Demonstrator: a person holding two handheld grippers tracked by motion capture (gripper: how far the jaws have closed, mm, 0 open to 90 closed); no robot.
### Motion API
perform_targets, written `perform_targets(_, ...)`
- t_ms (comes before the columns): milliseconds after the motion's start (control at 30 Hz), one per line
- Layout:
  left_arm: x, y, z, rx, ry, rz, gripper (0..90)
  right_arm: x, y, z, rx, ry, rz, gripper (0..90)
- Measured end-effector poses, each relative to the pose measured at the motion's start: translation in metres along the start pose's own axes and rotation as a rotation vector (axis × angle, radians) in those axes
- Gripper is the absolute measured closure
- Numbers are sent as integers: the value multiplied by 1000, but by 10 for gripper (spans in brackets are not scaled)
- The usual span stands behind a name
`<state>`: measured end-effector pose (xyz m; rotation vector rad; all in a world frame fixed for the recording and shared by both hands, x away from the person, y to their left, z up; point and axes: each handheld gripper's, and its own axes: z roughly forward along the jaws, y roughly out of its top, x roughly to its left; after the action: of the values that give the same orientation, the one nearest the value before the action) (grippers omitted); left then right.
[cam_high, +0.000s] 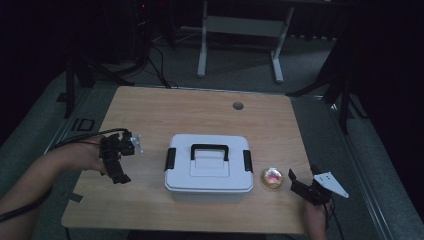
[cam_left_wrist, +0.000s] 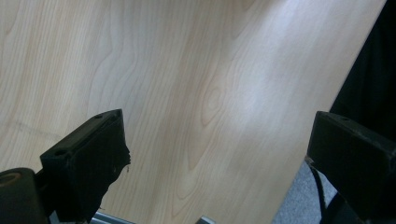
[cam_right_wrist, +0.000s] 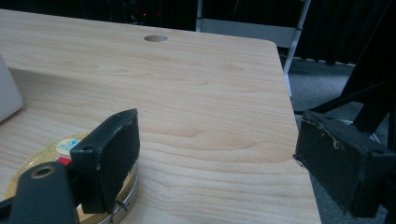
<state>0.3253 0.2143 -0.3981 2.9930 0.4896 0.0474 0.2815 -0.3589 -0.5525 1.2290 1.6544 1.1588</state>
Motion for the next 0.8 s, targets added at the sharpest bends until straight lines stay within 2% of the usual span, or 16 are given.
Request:
perform_targets(67,-1,6,-3,-14,-13,16,44,0,0,0,1,-1,1,134)
perform_targets(200,-3,19,-6,6,-6,50,50,0,0,0,1,0,1,134)
perform_targets(233,-4,23,-7,6,-18,58,50,0,0,0,0,0,2,134)
perform_targets(367,-5,36,-15,11,-5,83,49,0,0,0,0,5,4,135)
perform_targets(567,-6,58,-24,17,-22,131,50,0,0,0,0,8,3,135)
perform_targets(633,-6,65,-27,1,-43,140,49,0,0,0,-2,9,4,135)
perform_targets(667,-6,68,-28,-1,-34,146,50,0,0,0,-2,10,5,134)
perform_targets(800,-7,82,-30,17,-42,172,50,0,0,-1,-2,11,4,135)
